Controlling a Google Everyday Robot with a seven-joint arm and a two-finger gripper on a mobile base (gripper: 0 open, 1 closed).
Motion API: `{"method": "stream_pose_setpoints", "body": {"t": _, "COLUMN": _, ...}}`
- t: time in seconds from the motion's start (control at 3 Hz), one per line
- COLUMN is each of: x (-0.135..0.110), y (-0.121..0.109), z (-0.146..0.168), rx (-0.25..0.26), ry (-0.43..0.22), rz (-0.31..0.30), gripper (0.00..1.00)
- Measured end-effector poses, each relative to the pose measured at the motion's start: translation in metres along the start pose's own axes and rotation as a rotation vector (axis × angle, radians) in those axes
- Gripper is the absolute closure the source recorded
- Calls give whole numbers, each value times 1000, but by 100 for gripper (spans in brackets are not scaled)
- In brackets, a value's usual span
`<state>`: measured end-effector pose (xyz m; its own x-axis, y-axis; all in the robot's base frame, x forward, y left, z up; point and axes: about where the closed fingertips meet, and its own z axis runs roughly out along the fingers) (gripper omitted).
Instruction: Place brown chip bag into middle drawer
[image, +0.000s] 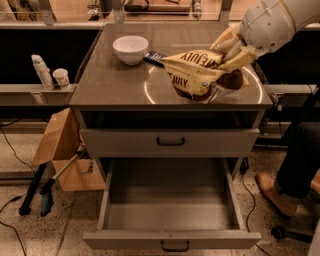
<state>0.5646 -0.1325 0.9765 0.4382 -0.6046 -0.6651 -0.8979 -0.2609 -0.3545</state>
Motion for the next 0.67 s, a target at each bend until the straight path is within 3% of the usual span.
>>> {"method": "stream_pose_setpoints", "body": {"t": 0.33, "x": 0, "y": -6, "z": 4, "rx": 17, "ry": 0, "rz": 1, "gripper": 100}}
{"method": "stream_pose_setpoints", "body": {"t": 0.67, "x": -19, "y": 8, "z": 2, "rx": 42, "ry": 32, "rz": 0, "gripper": 100}}
